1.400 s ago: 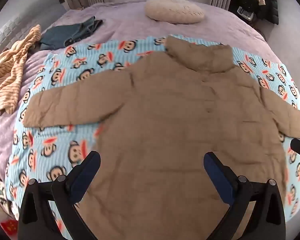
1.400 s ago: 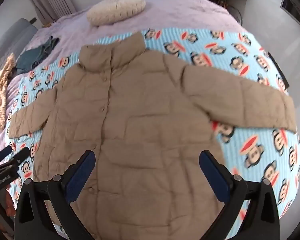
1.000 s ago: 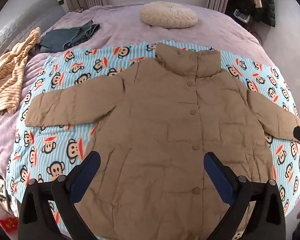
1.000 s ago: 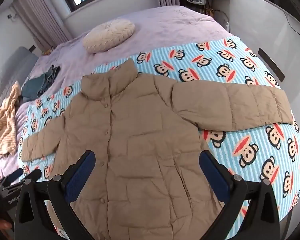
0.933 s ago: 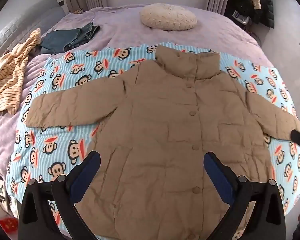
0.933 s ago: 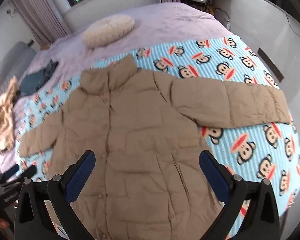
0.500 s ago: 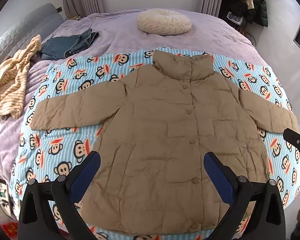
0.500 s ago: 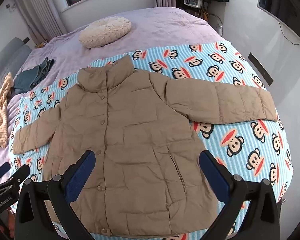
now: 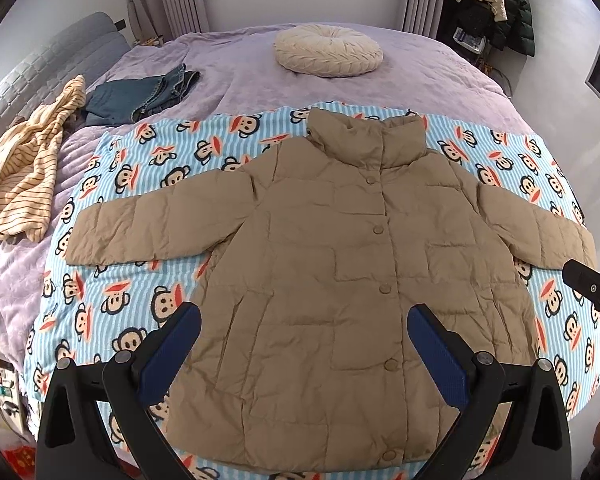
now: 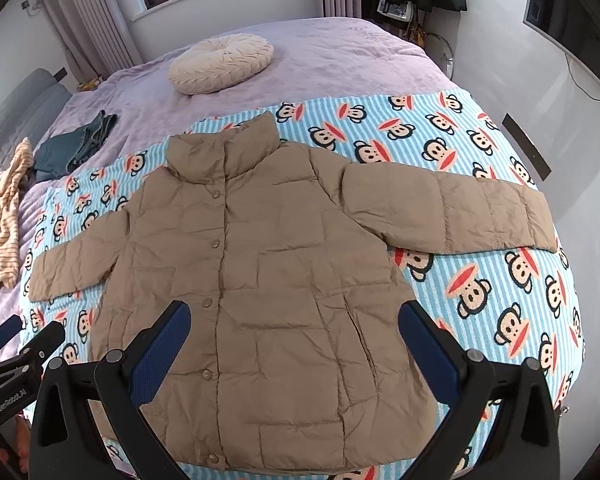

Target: Fold large clothes

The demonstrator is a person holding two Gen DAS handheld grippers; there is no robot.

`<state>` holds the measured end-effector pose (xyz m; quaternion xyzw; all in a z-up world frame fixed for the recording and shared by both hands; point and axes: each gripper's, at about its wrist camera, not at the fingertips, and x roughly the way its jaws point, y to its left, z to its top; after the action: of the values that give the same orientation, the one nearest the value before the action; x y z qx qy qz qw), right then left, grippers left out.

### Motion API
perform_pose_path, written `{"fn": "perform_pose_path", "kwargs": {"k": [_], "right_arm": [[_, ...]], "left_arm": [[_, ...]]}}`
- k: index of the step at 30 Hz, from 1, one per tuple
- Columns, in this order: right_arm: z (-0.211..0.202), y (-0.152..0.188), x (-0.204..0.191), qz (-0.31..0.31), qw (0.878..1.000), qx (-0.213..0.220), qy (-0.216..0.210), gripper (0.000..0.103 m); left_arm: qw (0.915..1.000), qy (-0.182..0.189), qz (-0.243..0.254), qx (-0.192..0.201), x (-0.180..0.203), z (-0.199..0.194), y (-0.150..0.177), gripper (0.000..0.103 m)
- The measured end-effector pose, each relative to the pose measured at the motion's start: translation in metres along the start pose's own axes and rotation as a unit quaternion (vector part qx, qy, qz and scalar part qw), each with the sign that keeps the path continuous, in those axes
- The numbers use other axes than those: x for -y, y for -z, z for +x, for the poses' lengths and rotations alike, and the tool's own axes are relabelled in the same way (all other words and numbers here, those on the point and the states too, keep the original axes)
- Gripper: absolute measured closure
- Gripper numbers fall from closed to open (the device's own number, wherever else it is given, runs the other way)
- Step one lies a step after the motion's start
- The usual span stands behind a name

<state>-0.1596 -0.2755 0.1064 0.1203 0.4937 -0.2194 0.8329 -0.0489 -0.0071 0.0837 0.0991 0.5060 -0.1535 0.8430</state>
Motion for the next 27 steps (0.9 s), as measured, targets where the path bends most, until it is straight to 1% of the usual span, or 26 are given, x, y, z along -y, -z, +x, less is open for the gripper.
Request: {"fn": "perform_pose_path", "kwargs": {"k": [27], "right_arm": [[-0.0011, -0.0035, 0.0013, 0.003, 1.000, 0.002, -0.008, 0.000]], "left_arm": [[1.0000, -0.003, -0.001, 0.000, 0.0008, 0.0006, 0.0004, 0.000]]}}
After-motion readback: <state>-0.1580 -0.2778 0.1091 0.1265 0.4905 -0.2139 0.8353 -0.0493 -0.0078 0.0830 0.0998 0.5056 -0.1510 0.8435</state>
